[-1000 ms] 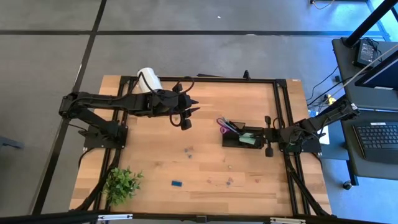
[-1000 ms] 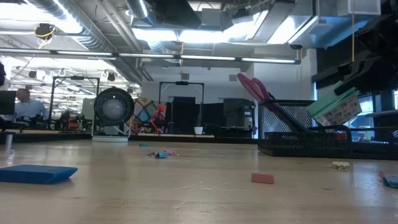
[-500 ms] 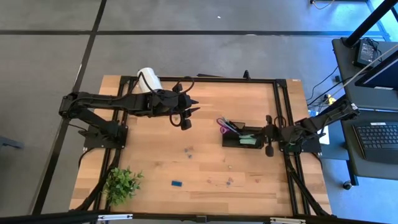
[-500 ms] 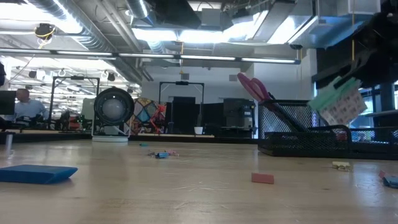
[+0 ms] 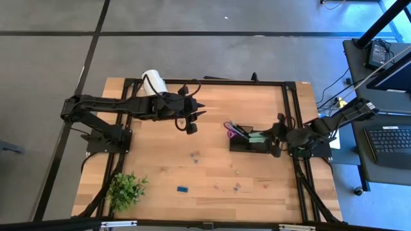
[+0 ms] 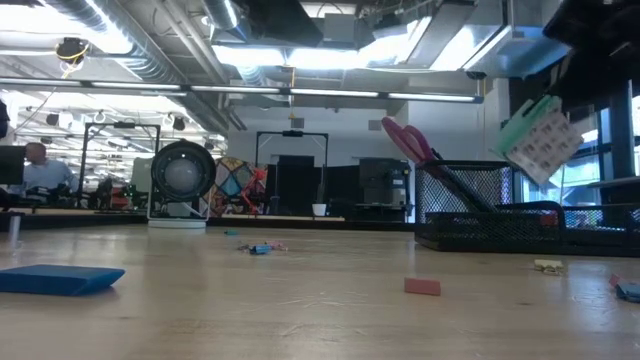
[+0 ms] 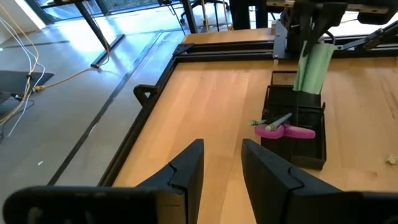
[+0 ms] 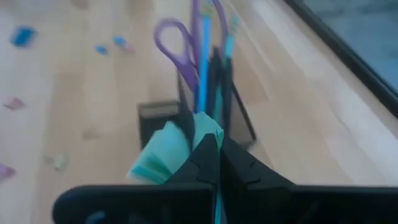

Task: Pick and place office supplies into organizer
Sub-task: Put the light blue sticky notes into the black desk organizer

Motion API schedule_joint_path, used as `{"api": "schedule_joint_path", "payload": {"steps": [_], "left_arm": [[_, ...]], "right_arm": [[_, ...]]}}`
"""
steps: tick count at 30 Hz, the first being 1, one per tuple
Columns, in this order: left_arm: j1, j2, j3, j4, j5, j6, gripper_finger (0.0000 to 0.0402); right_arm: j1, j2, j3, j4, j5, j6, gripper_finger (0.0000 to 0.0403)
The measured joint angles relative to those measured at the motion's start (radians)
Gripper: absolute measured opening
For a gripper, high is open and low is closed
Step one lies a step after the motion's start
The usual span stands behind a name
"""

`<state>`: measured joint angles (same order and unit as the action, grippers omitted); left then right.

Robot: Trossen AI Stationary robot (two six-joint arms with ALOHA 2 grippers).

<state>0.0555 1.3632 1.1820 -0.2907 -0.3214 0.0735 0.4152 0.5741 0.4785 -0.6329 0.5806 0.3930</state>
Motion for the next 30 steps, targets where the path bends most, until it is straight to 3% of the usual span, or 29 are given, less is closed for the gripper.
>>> {"api": "schedule_joint_path", "payload": {"steps": [10, 22, 30], "left_arm": [[0.000, 0.000, 0.000, -0.036, 0.000, 0.029, 0.0102], [0.000, 0.000, 0.000, -0.059, 0.000, 0.044, 0.0102], [0.000, 0.000, 0.000, -0.060, 0.000, 0.045, 0.0102]], "right_arm": [[0.000, 0.201, 0.199, -0.305, 0.014, 0.209, 0.0001], [0.000, 0.466, 0.203, -0.314, 0.015, 0.309, 0.0000], [0.000, 0.639, 0.203, -0.316, 0.106, 0.455, 0.0000]]}}
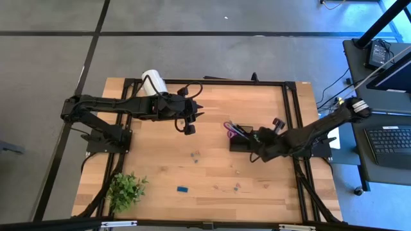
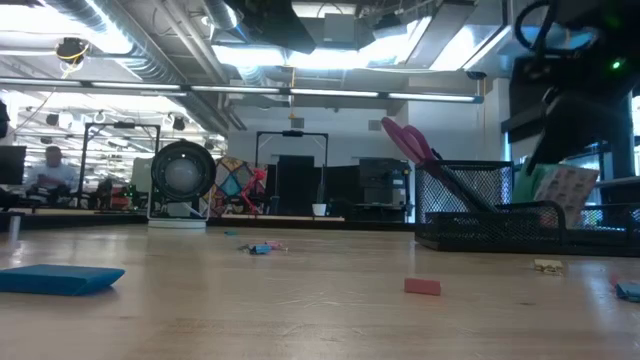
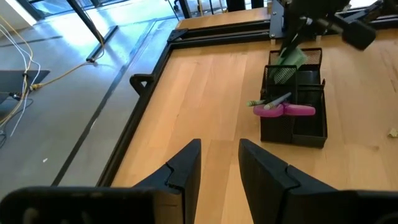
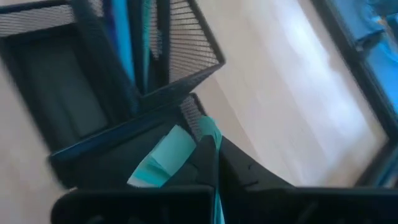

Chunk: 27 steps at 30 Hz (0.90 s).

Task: Pick and place office supplies into organizer
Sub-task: Put the light blue sticky notes into the black desk organizer

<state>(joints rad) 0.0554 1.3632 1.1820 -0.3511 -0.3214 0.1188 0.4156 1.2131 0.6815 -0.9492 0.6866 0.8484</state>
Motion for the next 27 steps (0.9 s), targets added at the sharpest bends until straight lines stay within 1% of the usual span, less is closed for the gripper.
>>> {"api": "schedule_joint_path", "payload": {"steps": [2, 8, 11, 14, 18, 22, 27], "left_arm": [[0.000, 0.000, 0.000, -0.001, 0.000, 0.002, 0.0102], [-0.001, 0.000, 0.000, -0.016, 0.000, 0.033, 0.0102], [-0.001, 0.000, 0.000, -0.020, 0.000, 0.034, 0.0102], [-0.001, 0.000, 0.000, -0.021, 0.000, 0.034, 0.0102], [-0.001, 0.000, 0.000, -0.021, 0.000, 0.036, 0.0102], [-0.001, 0.000, 0.000, -0.020, 0.000, 0.067, 0.0102], [-0.001, 0.000, 0.000, -0.020, 0.006, 0.069, 0.0102]], "right_arm": [[0.000, 0.043, 0.000, 0.001, 0.025, 0.038, 0.0000], [0.000, 0.177, 0.000, 0.031, 0.017, 0.048, 0.0001], [0.000, 0.229, 0.000, 0.072, -0.014, 0.071, 0.0013], [0.001, 0.264, -0.001, 0.105, -0.071, 0.087, 0.0030], [0.001, 0.274, -0.001, 0.138, -0.156, 0.055, 0.0044], [0.001, 0.264, -0.001, 0.139, -0.177, 0.068, 0.0047], [0.001, 0.229, 0.023, 0.132, -0.245, 0.056, 0.0048]]}}
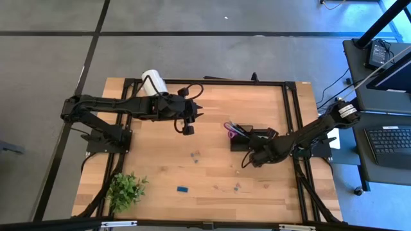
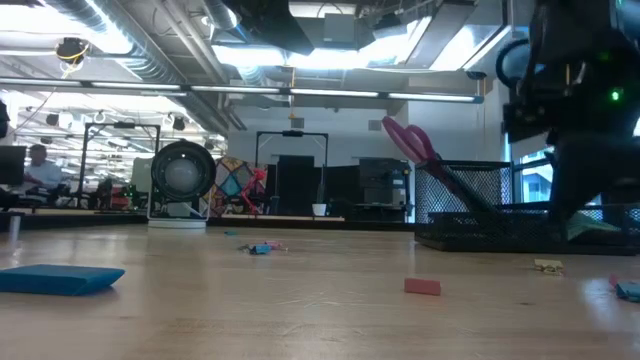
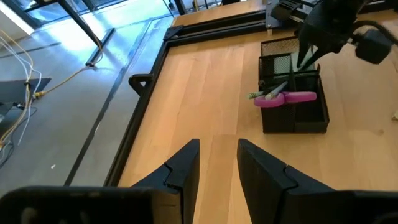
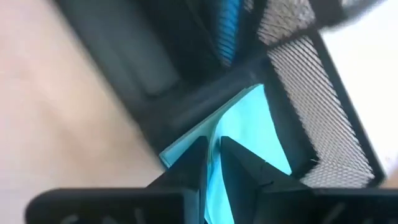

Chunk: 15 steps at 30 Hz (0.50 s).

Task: Pick and place office supplies into organizer
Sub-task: Put the light blue sticky notes into the black desk organizer, then put the blue eraser into the black desk organizer

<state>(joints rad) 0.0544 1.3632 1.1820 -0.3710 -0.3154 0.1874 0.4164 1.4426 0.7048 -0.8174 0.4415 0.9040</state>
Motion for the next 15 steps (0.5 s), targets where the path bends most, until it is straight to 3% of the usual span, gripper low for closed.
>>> {"api": "schedule_joint_path", "payload": {"steps": [7, 15], "left_arm": [[0.000, 0.000, 0.000, 0.000, 0.028, 0.000, 0.0102], [0.000, 0.000, 0.000, 0.000, 0.028, 0.001, 0.0102]], "right_arm": [[0.000, -0.050, 0.050, -0.044, -0.017, -0.071, 0.0098], [-0.008, -0.049, 0.033, -0.170, -0.017, -0.010, 0.0173]]}}
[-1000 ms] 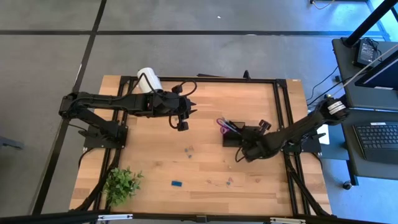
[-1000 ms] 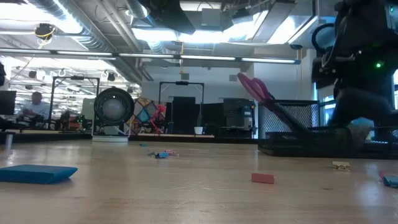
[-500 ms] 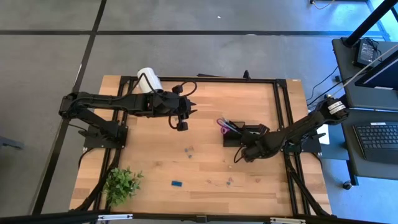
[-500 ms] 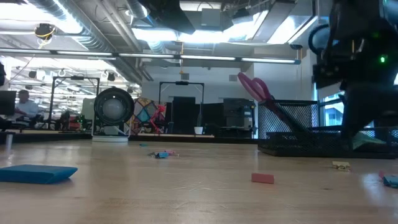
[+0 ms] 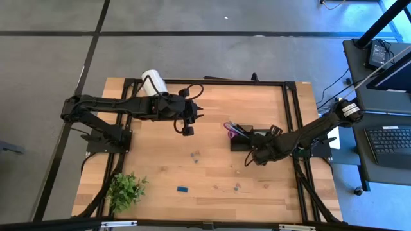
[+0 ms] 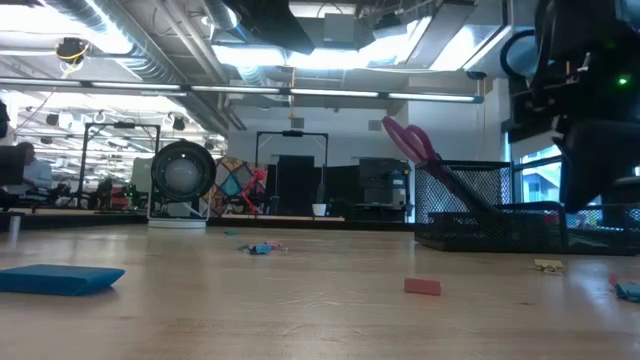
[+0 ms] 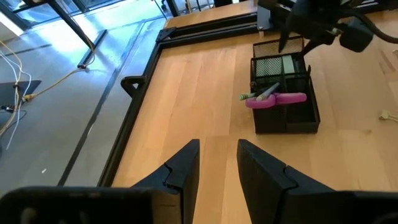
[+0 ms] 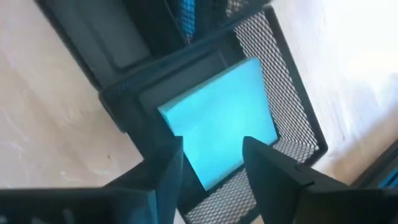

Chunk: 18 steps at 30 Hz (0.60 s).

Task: Pick and place office supplies into organizer
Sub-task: Put the blue eraser into the black desk organizer

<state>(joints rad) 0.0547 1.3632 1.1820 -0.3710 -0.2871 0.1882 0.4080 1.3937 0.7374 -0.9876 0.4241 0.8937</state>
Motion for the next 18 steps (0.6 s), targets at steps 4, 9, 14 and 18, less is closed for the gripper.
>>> {"api": "schedule_joint_path", "payload": {"steps": [4, 9, 14, 18], "left_arm": [[0.000, 0.000, 0.000, 0.000, 0.000, 0.000, 0.0102], [0.000, 0.000, 0.000, 0.000, 0.000, -0.001, 0.0102], [0.000, 0.000, 0.000, -0.002, 0.033, -0.001, 0.0102], [-0.001, 0.000, 0.001, -0.015, 0.082, -0.009, 0.0102]], "right_arm": [[0.000, -0.002, -0.001, -0.004, 0.000, 0.021, 0.0186], [0.000, -0.015, 0.041, -0.012, -0.015, 0.044, 0.0189], [0.000, -0.062, 0.144, -0.039, -0.035, -0.004, 0.0189], [0.000, -0.128, 0.220, -0.044, -0.032, -0.050, 0.0189]]}}
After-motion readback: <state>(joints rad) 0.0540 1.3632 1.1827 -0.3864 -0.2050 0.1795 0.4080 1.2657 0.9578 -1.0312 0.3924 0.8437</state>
